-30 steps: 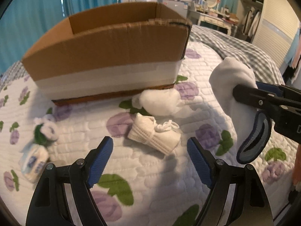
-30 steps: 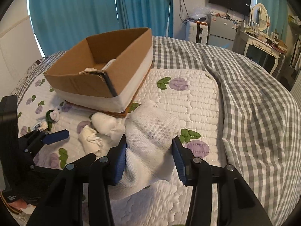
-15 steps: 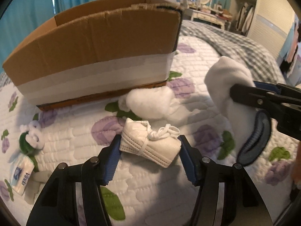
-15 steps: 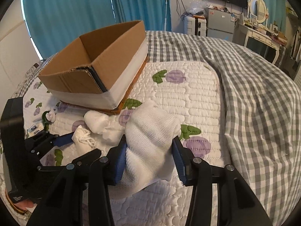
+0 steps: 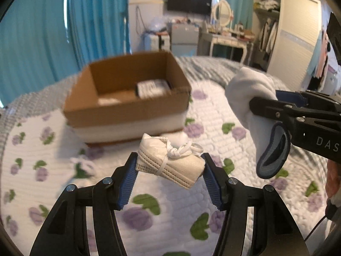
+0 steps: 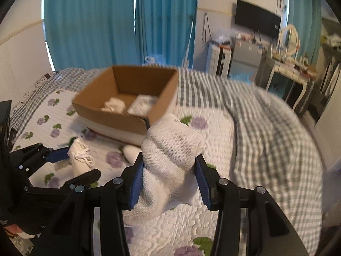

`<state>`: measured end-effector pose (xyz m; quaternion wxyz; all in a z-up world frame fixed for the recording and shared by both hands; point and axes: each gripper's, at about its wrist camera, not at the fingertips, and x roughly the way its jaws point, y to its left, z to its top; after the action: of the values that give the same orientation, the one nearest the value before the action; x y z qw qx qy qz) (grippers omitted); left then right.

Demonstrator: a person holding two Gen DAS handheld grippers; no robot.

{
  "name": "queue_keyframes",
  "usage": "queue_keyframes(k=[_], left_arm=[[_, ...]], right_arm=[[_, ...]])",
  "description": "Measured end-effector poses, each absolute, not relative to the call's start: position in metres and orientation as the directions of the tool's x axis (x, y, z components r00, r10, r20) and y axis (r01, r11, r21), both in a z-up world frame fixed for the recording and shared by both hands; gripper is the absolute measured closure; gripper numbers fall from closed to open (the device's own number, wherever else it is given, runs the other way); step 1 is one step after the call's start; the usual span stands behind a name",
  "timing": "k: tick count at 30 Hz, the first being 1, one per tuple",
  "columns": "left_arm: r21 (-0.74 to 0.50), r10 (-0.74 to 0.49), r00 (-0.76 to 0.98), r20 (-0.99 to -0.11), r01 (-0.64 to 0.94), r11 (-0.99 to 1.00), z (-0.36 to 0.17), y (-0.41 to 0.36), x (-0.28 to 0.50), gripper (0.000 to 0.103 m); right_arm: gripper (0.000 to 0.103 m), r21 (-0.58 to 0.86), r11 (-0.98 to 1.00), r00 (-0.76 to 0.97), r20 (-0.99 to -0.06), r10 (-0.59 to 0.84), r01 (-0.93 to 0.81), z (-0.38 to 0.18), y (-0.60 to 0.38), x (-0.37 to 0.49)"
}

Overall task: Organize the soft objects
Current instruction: 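Carry the sock and the baby shoe over the cardboard box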

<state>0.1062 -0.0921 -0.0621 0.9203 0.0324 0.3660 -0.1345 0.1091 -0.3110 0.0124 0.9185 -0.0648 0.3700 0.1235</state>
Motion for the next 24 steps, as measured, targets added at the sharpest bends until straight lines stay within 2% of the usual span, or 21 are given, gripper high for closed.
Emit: queue_keyframes(k=[11, 19, 24], left_arm=[[0.000, -0.205, 0.822, -0.532, 0.242, 0.970, 0.023, -0.053, 0.064, 0.045], [0.010, -0.176, 0.849, -0.498, 0.208, 0.978, 0.033, -0.034, 0.081, 0.045], [0.012, -0.139, 0.845, -0.517, 0.170, 0.985, 0.023, -0.024, 0.118, 0.045]], right_arm=[[0.058, -0.127, 0.933, 0.784, -0.588, 0.202, -0.336, 0.095, -0.256, 0.062], [0.058, -0.156, 0.911, 0.805, -0.541, 0.245, -0.382, 0.113, -0.217, 0.076], [0.058, -0.117, 0.913, 0.800, -0.534, 0.274, -0.391, 0.103, -0.208, 0.108]])
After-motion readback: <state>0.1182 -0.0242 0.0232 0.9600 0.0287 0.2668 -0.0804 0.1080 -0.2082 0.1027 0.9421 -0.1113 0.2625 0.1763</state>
